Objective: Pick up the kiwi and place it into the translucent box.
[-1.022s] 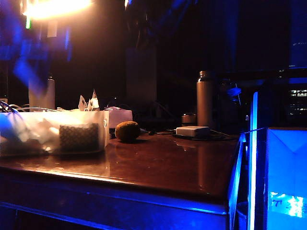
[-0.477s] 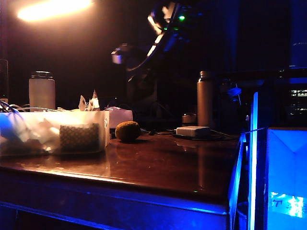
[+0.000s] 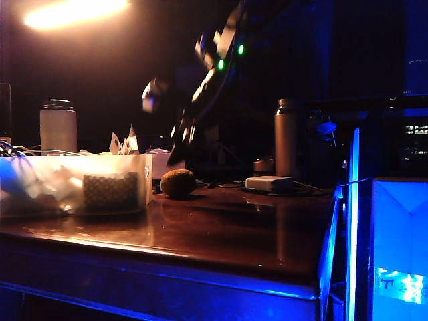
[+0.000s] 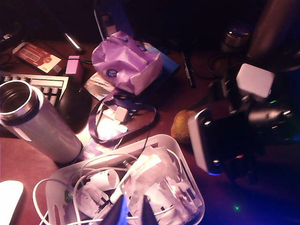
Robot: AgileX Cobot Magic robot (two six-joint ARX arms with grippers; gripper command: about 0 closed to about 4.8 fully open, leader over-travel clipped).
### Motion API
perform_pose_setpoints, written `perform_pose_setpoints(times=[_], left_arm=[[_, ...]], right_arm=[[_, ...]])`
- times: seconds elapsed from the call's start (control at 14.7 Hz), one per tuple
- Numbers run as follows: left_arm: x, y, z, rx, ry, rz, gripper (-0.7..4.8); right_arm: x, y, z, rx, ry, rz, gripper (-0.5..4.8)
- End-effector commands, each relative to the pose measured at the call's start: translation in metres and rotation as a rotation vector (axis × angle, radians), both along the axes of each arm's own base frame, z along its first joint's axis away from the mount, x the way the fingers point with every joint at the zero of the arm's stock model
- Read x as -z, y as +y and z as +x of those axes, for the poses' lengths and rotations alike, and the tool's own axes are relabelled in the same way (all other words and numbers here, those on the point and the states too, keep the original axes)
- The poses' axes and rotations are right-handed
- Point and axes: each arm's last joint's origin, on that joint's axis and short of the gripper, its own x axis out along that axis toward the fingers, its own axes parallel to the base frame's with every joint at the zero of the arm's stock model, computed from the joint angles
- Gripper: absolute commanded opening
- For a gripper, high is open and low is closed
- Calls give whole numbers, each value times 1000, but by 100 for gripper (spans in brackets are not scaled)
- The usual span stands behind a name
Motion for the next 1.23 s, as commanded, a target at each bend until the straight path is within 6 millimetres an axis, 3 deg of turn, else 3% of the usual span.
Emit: perform_pose_setpoints(times=[0.07, 0.82, 1.23], left_arm=[[-1, 0, -1, 5, -5, -2, 51], [-1, -1, -2, 23, 11, -19, 51], [-1, -1, -2, 13, 15, -34, 51]], right_arm=[[10, 8, 7, -13, -48, 31, 413], [46, 1, 27, 75, -10, 73, 408], [45, 1, 28, 75, -24, 82, 348]])
